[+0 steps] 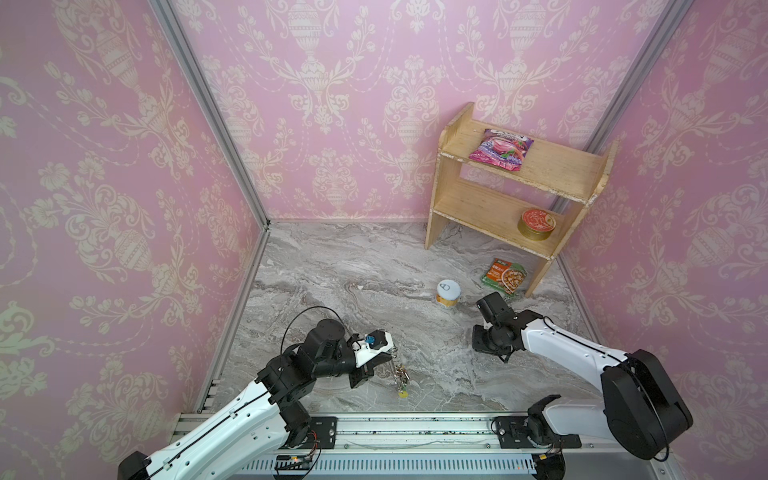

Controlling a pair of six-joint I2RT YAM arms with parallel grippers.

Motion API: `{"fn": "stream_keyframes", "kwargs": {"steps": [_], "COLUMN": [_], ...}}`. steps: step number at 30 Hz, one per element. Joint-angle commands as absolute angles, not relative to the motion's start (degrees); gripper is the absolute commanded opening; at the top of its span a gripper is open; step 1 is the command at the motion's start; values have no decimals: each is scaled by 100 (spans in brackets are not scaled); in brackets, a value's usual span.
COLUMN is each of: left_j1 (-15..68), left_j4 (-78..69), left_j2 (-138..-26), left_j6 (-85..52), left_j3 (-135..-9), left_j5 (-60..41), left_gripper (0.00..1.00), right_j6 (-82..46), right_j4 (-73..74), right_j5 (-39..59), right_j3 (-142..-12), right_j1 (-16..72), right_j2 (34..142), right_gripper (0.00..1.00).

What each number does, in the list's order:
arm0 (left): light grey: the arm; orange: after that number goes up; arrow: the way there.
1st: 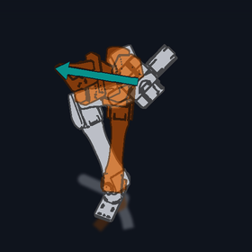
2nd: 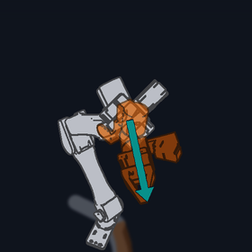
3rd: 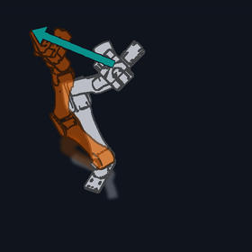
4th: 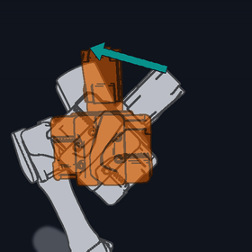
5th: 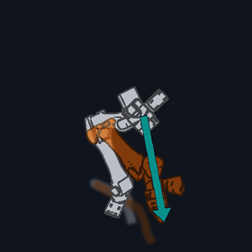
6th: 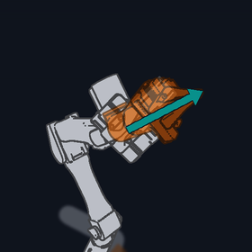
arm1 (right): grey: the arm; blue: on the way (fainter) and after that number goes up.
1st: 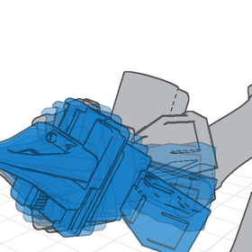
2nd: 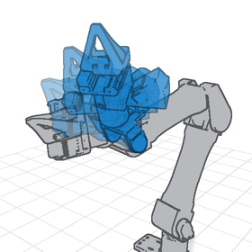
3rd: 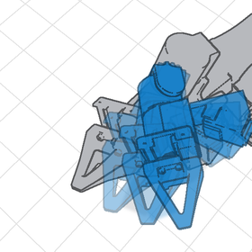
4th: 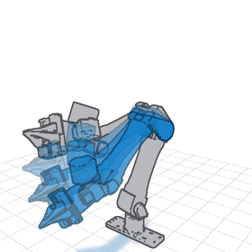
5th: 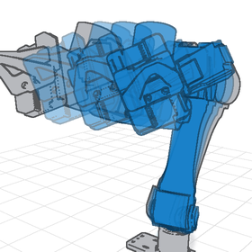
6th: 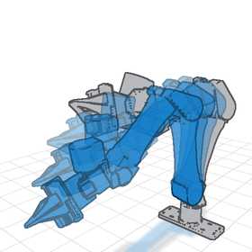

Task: Put the keys on the keyring
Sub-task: 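Move the right gripper over the black-tagged key while the left gripper holds the plate, then lower the open right gripper onto the black-tagged key's ring end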

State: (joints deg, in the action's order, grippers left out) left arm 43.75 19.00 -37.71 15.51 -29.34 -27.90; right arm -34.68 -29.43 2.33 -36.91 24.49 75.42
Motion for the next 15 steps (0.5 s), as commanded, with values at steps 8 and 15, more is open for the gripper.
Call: {"fn": "stream_keyframes", "kwargs": {"steps": [8, 15], "left_j1": [4417, 4412], "left_j4": [1829, 1915], "left_j2": [-3713, -3710], "left_j6": [1556, 1602], "left_j3": [-3050, -3076], "left_j5": [-2765, -2734], "left_gripper": [0, 0], "right_j6": [-2683, -2464], "right_j4": [-3731, -3401], "right_j5": [-437, -134], "right_j3": [-4652, -5191], "right_j1": [2505, 2293], "right_j2": [7609, 8877], "right_gripper": [56, 60]}}
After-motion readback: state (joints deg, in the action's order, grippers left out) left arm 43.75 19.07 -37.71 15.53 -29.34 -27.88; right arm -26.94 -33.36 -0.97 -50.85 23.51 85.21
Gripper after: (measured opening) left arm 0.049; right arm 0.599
